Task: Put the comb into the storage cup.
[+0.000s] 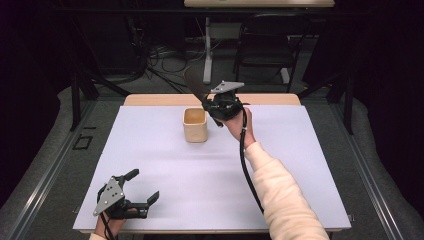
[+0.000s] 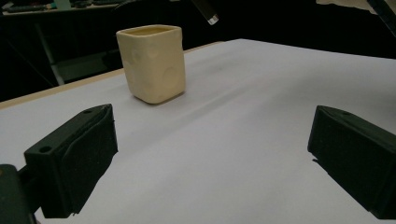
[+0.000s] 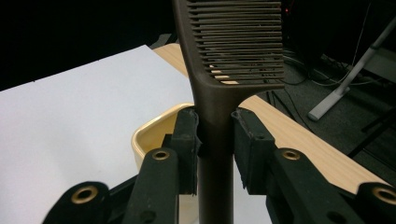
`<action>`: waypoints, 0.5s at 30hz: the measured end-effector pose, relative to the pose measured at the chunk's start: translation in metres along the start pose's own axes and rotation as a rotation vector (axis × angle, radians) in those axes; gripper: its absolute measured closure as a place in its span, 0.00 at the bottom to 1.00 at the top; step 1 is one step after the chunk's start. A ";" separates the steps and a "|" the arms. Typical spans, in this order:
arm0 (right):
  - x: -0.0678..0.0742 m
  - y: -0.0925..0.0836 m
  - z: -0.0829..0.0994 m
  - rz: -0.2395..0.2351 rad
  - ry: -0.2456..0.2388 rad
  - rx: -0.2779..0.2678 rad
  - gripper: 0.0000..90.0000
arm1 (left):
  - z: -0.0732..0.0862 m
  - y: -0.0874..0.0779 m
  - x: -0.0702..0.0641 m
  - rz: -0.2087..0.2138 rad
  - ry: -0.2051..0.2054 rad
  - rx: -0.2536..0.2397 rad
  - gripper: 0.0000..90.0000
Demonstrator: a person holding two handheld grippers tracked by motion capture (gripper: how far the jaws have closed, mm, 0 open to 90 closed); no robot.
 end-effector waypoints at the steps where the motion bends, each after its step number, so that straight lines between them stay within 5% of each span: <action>1: 0.000 0.000 -0.001 0.000 -0.004 -0.003 0.79 | 0.000 0.000 0.000 -0.003 0.000 0.000 0.01; 15: 0.004 0.001 -0.020 0.002 -0.022 -0.041 0.79 | -0.001 -0.002 0.001 -0.011 0.002 -0.007 0.02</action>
Point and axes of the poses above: each handheld gripper's, and its own axes: y roughly forward along the jaws, z roughly out of its underside, x roughly to its left, the point moved 7 cm from there along y, roughly forward along the jaws, and after that the axes turned 2 degrees about y, right-handed, at the moved point
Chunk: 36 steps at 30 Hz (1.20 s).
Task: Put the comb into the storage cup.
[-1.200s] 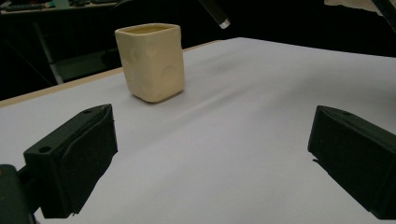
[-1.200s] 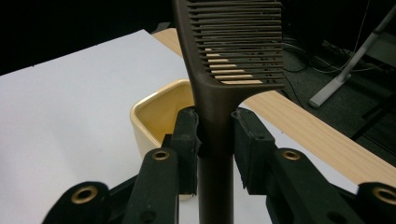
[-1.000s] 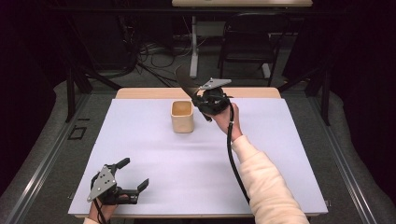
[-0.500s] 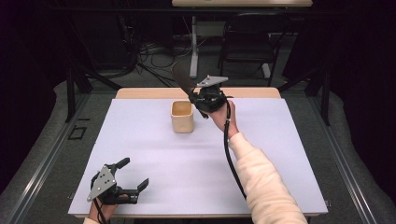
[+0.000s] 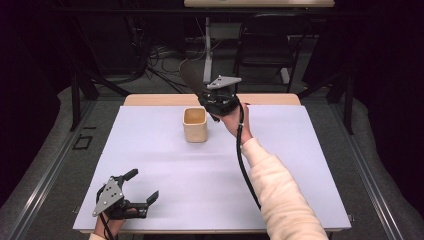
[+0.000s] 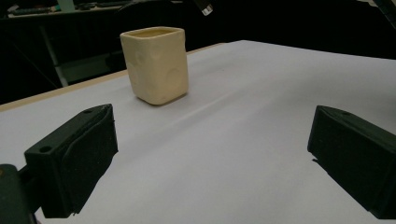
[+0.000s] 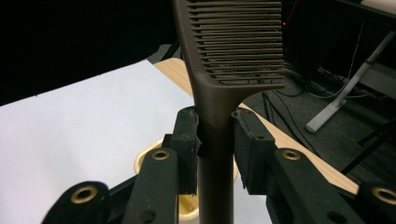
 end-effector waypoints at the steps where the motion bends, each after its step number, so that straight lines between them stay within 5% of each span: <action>1: 0.000 0.000 -0.001 0.001 0.002 -0.002 0.79 | 0.000 0.000 0.000 -0.002 0.000 -0.001 0.02; 36: 0.012 0.012 -0.021 -0.017 -0.019 -0.062 0.79 | 0.000 0.000 0.001 -0.005 -0.003 -0.001 0.02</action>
Point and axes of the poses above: each handheld gripper's, and its own axes: y roughly forward along the jaws, z roughly out of its underside, x roughly to its left, the point moved 7 cm from there along y, roughly forward along the jaws, and after that the axes turned 2 degrees about y, right-handed, at the moved point
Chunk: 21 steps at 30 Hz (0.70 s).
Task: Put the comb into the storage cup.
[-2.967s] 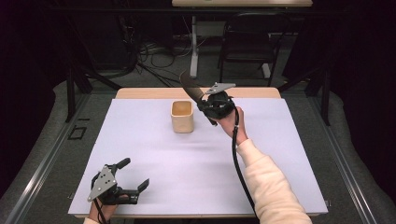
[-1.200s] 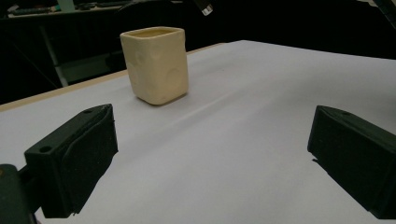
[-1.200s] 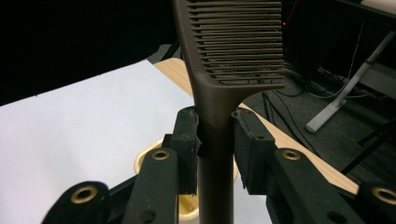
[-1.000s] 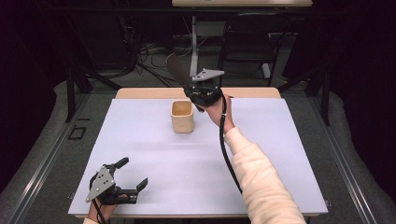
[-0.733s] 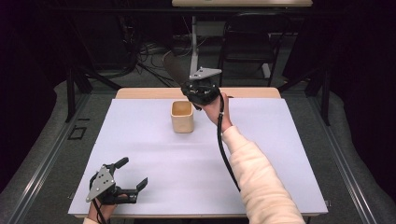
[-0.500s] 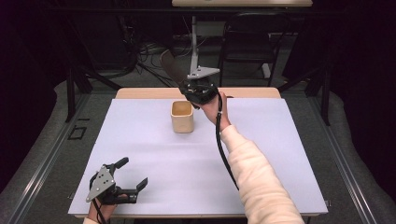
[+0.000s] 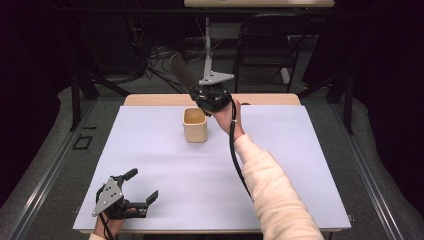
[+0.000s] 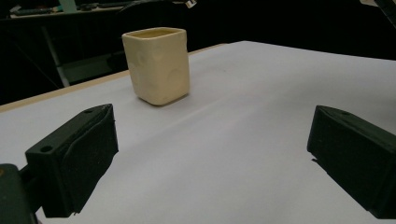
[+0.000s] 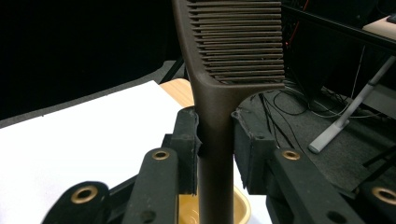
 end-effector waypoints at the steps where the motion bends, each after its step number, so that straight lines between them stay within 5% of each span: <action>1: 0.000 0.001 0.000 -0.002 0.002 -0.002 0.79 | 0.000 0.000 0.000 -0.001 0.000 0.000 0.02; 21: 0.011 0.014 0.000 -0.003 0.007 -0.065 0.79 | 0.000 0.000 0.000 0.005 -0.004 -0.004 0.02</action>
Point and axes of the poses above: each handheld gripper's, and its own axes: y roughly forward along the jaws, z roughly out of its underside, x roughly to its left, the point moved 7 cm from there along y, roughly forward along the jaws, and after that the axes turned 2 degrees about y, right-handed, at the moved point
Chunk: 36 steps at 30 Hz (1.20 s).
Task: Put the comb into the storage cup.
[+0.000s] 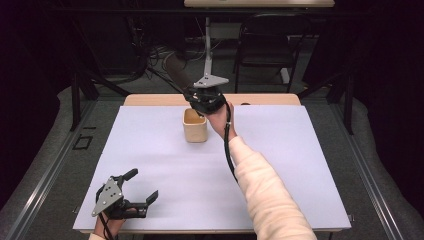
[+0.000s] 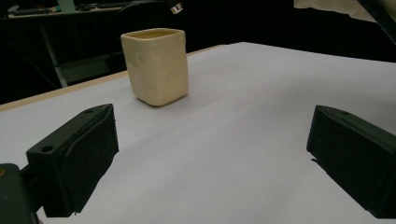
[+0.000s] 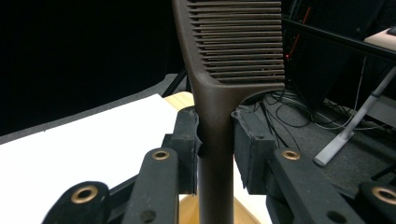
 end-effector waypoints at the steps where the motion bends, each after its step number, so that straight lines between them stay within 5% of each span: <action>1: 0.000 0.000 0.000 0.002 0.004 -0.001 0.79 | 0.000 0.000 0.000 0.000 0.000 0.000 0.02; 36: 0.000 0.017 0.020 0.013 0.014 0.002 0.79 | 0.000 0.000 0.000 0.003 -0.004 -0.005 0.02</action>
Point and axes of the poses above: each handheld gripper's, and its own axes: y roughly forward along the jaws, z roughly out of its underside, x roughly to its left, the point moved 7 cm from there along y, roughly forward along the jaws, and after that the axes turned 2 degrees about y, right-handed, at the moved point
